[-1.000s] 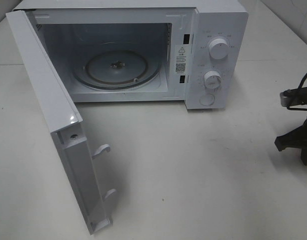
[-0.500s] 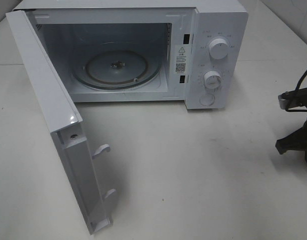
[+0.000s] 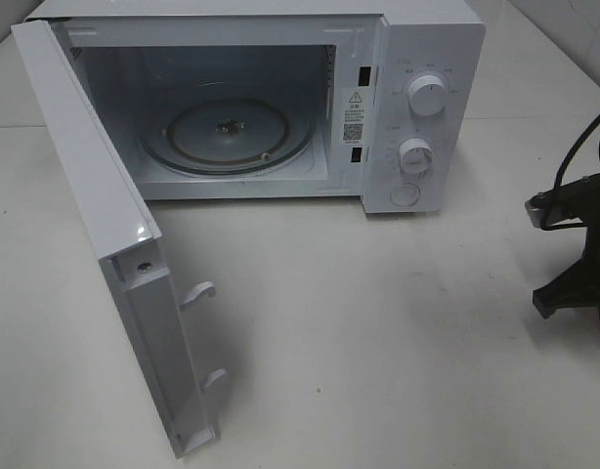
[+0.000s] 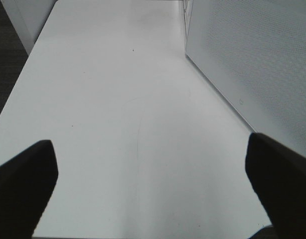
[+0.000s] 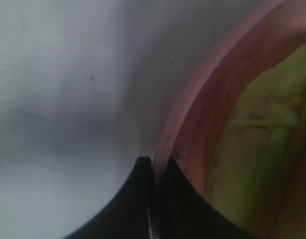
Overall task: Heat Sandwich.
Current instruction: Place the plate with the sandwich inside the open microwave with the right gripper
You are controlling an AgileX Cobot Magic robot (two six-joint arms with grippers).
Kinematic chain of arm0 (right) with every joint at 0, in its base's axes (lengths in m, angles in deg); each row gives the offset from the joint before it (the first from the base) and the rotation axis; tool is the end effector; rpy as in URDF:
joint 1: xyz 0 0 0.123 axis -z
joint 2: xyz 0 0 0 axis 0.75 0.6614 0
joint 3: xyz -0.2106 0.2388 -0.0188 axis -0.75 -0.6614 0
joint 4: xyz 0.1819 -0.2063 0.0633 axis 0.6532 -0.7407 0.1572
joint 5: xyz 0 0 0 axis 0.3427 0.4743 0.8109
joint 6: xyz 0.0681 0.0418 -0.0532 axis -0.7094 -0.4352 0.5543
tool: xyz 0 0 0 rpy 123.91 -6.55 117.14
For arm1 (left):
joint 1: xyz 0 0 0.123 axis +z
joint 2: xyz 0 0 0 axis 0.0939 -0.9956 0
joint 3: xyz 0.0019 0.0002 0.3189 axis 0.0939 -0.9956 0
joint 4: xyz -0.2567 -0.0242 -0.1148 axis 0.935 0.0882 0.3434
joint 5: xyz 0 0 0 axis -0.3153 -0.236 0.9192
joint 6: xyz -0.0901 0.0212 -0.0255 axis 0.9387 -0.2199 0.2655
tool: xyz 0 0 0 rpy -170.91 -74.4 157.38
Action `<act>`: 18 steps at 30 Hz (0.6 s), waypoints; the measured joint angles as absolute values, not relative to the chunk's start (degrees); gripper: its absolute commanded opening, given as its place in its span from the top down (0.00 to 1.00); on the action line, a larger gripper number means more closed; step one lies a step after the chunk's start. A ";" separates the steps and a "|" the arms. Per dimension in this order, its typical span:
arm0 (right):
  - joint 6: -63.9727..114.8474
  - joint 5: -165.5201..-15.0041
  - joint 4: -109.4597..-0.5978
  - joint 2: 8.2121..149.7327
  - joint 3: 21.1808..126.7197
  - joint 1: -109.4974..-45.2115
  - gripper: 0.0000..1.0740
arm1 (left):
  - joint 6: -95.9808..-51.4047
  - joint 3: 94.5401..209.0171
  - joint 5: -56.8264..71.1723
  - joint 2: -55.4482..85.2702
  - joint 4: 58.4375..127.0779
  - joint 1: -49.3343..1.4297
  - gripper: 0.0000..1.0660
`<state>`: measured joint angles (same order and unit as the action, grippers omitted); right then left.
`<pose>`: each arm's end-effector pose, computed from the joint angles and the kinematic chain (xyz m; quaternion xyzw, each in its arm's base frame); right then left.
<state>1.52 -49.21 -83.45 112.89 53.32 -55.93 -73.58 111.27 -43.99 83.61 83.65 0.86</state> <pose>0.3098 0.0119 0.1270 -0.0881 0.9843 -0.1446 0.0498 -0.0110 -0.0093 0.2937 -0.0162 0.8529 -0.0028 0.5218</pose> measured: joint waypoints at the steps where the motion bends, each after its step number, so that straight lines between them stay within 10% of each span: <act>1: 1.29 -48.69 -83.62 112.78 53.32 -56.21 1.00 | -73.58 111.27 -43.99 83.61 83.65 0.86 0.08; 18: 1.12 -40.04 -83.68 104.07 53.09 -62.80 1.00 | -73.58 111.27 -43.99 83.61 83.65 0.86 0.08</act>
